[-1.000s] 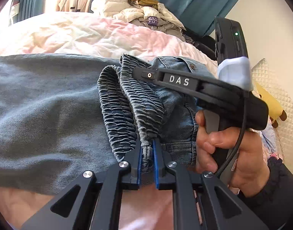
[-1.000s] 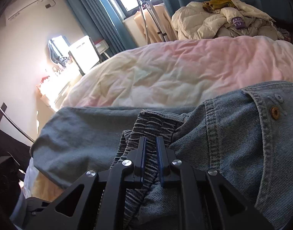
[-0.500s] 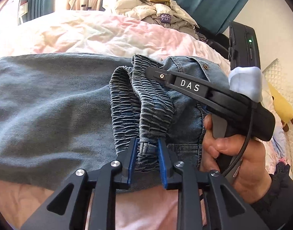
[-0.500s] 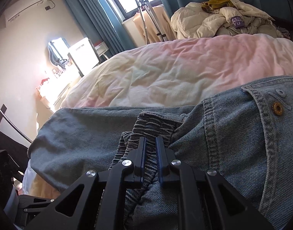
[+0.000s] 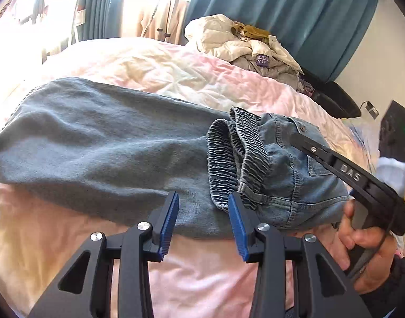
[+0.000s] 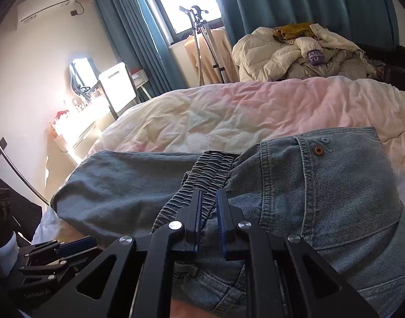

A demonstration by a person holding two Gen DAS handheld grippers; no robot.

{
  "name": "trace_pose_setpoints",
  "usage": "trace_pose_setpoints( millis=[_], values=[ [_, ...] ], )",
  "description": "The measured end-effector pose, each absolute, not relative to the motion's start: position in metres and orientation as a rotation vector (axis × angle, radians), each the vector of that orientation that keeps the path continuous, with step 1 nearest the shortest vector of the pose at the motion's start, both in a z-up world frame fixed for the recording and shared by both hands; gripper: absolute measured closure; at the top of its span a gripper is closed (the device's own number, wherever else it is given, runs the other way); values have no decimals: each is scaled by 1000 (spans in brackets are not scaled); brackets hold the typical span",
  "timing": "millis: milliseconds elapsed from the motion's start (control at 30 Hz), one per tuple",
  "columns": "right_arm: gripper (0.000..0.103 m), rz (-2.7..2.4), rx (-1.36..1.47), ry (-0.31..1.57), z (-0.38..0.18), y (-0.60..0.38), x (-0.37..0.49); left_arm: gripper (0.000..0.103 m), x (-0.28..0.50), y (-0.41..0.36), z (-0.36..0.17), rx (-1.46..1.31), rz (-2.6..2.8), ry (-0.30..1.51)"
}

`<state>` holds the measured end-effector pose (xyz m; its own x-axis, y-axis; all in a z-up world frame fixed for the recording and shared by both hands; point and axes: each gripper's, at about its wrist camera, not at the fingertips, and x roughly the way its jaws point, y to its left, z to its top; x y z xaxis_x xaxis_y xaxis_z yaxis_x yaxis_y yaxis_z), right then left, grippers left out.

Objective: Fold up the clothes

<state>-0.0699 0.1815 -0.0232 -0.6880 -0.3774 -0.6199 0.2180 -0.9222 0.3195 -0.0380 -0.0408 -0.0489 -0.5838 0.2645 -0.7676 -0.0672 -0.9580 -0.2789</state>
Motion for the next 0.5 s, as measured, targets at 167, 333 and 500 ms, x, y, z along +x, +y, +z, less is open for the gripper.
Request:
trace_pose_setpoints(
  millis=[167,333,500],
  values=[
    [91,-2620,1025,-317,-17,184,-44,63,-45,-71,-58,-1401,2627,-529],
    [91,-2646,1047,-353,-17,191,-31,63,-44,-122,-62,-1413,2609,-886],
    [85,-2665,1090,-400,-24,200,-35,56,-24,-179,-87,-1416,2544,-1351]
  ],
)
